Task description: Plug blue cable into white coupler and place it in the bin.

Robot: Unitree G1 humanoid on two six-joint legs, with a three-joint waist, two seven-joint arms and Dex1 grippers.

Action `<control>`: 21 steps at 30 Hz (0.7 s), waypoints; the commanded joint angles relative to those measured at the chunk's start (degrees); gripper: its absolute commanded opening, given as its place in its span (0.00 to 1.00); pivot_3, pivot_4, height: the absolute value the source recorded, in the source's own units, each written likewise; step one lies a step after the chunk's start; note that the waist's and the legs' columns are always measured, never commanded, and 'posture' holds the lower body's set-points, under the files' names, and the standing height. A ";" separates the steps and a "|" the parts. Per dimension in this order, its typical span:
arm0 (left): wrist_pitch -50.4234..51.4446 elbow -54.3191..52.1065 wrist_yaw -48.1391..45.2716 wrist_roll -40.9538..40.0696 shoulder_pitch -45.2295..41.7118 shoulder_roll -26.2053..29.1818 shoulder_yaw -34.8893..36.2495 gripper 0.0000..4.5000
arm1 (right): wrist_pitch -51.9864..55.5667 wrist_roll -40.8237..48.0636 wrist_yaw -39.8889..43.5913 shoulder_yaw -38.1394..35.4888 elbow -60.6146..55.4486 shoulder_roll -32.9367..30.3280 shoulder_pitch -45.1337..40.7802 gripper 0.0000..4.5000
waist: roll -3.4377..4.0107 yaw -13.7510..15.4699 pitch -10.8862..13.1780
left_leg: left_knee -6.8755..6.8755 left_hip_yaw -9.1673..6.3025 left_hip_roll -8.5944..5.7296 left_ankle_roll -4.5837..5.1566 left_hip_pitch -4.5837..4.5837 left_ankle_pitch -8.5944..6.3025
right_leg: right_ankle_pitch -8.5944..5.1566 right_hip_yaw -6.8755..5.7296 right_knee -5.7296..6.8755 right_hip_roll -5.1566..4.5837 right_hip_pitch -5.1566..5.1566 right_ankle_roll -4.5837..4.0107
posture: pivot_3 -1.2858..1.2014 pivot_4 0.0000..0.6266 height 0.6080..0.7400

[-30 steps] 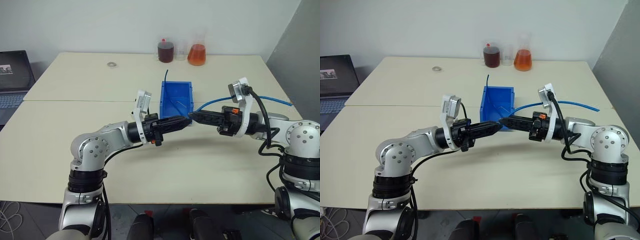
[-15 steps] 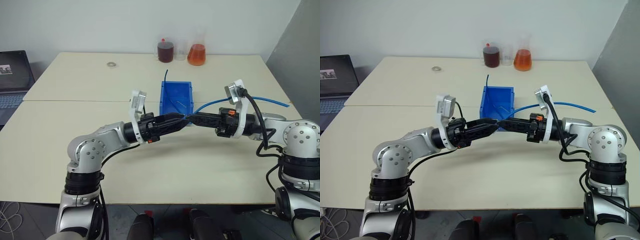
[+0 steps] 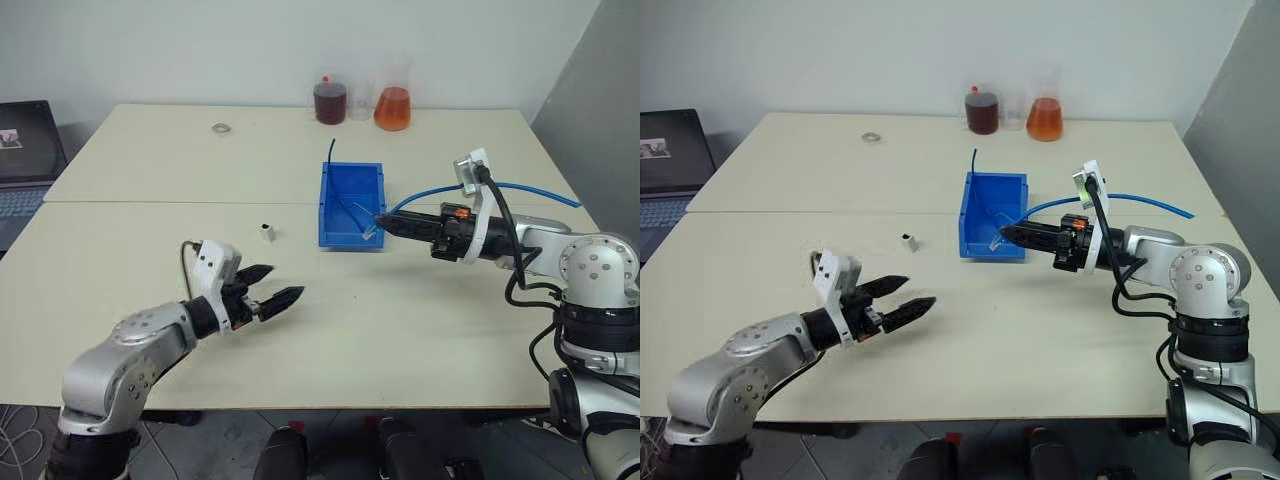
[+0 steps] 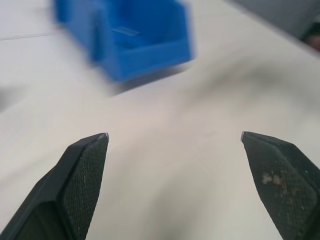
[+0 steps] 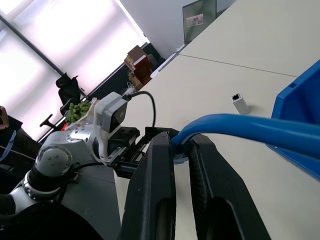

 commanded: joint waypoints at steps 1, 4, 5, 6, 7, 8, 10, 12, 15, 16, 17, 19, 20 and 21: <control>-9.51 7.41 3.43 10.33 -0.35 0.92 -0.10 0.99 | -2.60 -1.49 2.07 0.80 0.55 0.83 -1.34 0.03 | 0.00 0.29 0.00 | 0.00 -0.02 0.01 0.00 -0.02 0.00 | 0.00 -0.03 0.00 0.00 -0.01 0.00 | 0.52 0.24 1.00; -14.96 16.93 2.68 14.32 -5.46 0.40 -1.87 0.99 | -4.32 -3.70 2.43 1.95 2.16 1.98 -2.23 0.03 | 0.00 0.64 0.00 | 0.02 -0.03 0.01 0.01 0.00 0.00 | 0.00 -0.06 0.02 0.01 -0.01 0.00 | 0.52 0.24 1.00; -16.95 20.60 2.28 15.41 -7.68 0.08 -2.35 0.99 | -4.93 -4.40 2.34 2.17 2.65 2.37 -2.54 0.03 | 0.00 0.69 0.00 | 0.04 -0.04 -0.01 0.01 -0.02 0.00 | 0.01 -0.10 0.02 0.01 0.00 0.02 | 0.52 0.24 1.00; -18.50 23.73 1.61 15.95 -9.67 -0.30 -2.65 0.99 | -5.40 -4.90 2.21 2.24 3.01 2.68 -2.80 0.03 | 0.00 0.72 0.00 | 0.05 -0.04 -0.01 0.01 -0.03 0.00 | 0.03 -0.09 0.01 0.01 0.00 0.05 | 0.52 0.24 1.00; -19.61 26.92 0.87 15.96 -11.87 -0.90 -2.72 0.99 | -5.54 -5.12 2.05 2.08 3.19 2.92 -2.99 0.03 | 0.00 0.75 0.00 | 0.08 -0.02 -0.02 0.01 -0.04 0.00 | 0.04 -0.08 0.01 0.00 0.00 0.06 | 0.52 0.24 1.00; -20.65 29.84 -0.11 15.80 -13.82 -1.46 -2.80 0.99 | -5.62 -5.26 1.95 1.96 3.26 3.08 -3.12 0.03 | 0.00 0.77 0.00 | 0.09 -0.01 -0.05 0.01 -0.06 0.01 | 0.06 -0.08 0.01 -0.02 0.00 0.08 | 0.52 0.24 1.00; -22.61 35.17 -2.08 15.58 -17.19 -2.61 -2.84 0.99 | -5.79 -5.66 1.87 1.84 3.06 3.11 -3.11 0.03 | -0.01 0.67 0.00 | 0.08 0.00 -0.03 0.00 -0.08 0.00 | 0.07 -0.08 -0.02 -0.02 -0.01 0.08 | 0.52 0.24 1.00; -25.23 42.21 -3.61 16.56 -21.35 -3.70 -3.40 0.99 | -6.31 -6.43 1.65 1.77 2.65 2.95 -2.86 0.03 | -0.01 0.62 0.00 | 0.05 0.00 -0.04 0.00 -0.08 0.00 | 0.07 -0.09 0.01 -0.03 -0.01 0.07 | 0.52 0.24 1.00; -28.30 50.58 -6.93 17.26 -26.26 -4.94 -4.34 0.99 | -6.43 -6.74 1.06 1.13 2.52 2.91 -2.78 0.03 | -0.01 0.58 0.00 | 0.02 -0.02 -0.03 0.01 -0.09 0.00 | 0.07 -0.12 0.01 -0.03 -0.03 0.06 | 0.52 0.24 1.00; -29.35 54.21 -7.83 17.53 -28.70 -5.62 -4.70 0.99 | -6.35 -6.74 0.98 0.97 2.30 2.79 -2.70 0.03 | -0.01 0.59 0.00 | 0.01 -0.03 -0.03 0.01 -0.09 -0.01 | 0.07 -0.13 0.01 -0.03 -0.03 0.06 | 0.52 0.24 1.00; -30.35 57.46 -8.81 17.90 -30.86 -6.20 -5.14 0.99 | -6.28 -6.78 0.95 0.90 2.03 2.64 -2.60 0.03 | -0.01 0.58 0.00 | 0.01 -0.03 -0.05 0.02 -0.09 -0.01 | 0.07 -0.13 0.02 -0.03 -0.03 0.06 | 0.52 0.24 1.00; -32.74 63.17 -9.68 19.56 -34.35 -6.93 -6.12 0.99 | -6.17 -6.87 0.91 0.79 1.51 2.43 -2.42 0.03 | -0.01 0.60 0.00 | 0.03 -0.04 -0.05 0.02 -0.08 -0.01 | 0.07 -0.15 0.05 -0.04 -0.02 0.06 | 0.52 0.24 1.00; -33.74 65.76 -10.69 20.02 -35.92 -7.34 -6.39 0.99 | -6.05 -6.85 0.78 0.60 1.25 2.41 -2.35 0.03 | -0.01 0.64 0.00 | 0.05 -0.07 -0.05 0.02 -0.08 0.00 | 0.08 -0.18 0.06 -0.03 -0.01 0.07 | 0.52 0.24 1.00; -34.65 67.84 -11.46 20.35 -37.10 -7.64 -6.49 0.99 | -5.95 -6.84 0.67 0.47 1.06 2.44 -2.30 0.03 | -0.01 0.64 0.00 | 0.07 -0.09 -0.07 0.02 -0.08 0.00 | 0.08 -0.20 0.07 -0.03 0.00 0.07 | 0.52 0.24 1.00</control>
